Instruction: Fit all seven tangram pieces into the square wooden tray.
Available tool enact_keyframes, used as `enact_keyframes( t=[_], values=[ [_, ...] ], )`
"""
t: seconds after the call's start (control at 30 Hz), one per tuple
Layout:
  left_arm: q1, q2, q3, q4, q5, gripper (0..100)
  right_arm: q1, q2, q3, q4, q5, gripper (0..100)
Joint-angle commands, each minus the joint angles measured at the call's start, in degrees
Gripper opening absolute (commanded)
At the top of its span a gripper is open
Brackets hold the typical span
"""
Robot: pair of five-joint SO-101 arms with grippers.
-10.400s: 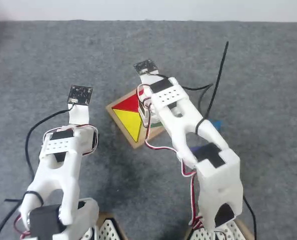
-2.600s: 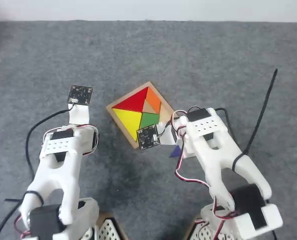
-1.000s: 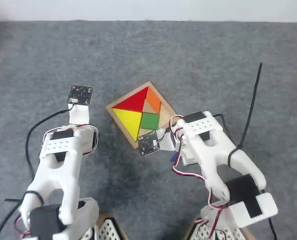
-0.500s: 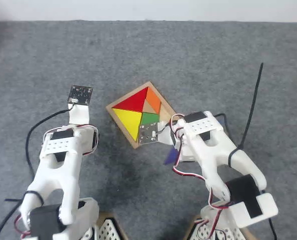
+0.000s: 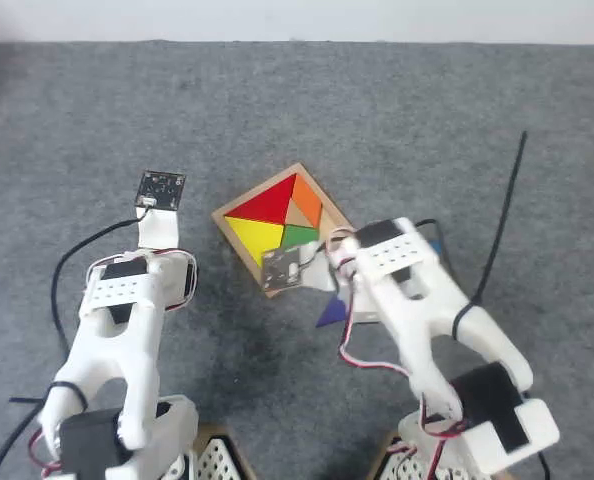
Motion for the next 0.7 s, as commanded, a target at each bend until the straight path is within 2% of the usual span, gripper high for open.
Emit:
enact_keyframes(
  t=[0.0, 0.1, 0.37, 0.67],
  values=[
    [0.35, -0.44, -0.22, -0.79, -0.62, 12, -2.68, -1.19, -2.81, -2.95, -4.40, 30.9],
    [0.35, -0.44, -0.22, -0.79, -0.62, 12, -2.68, 2.15, -2.81, -5.23, -3.87, 29.9],
    [0.35, -0.44, -0.22, -0.79, -0.62, 12, -6.64, 5.93, -2.73, -2.68, -2.11, 29.9],
    [0.35, -0.44, -0.22, -0.79, -0.62, 12, -4.79, 4.26, -3.78, -1.71, -2.11, 29.6]
  ],
)
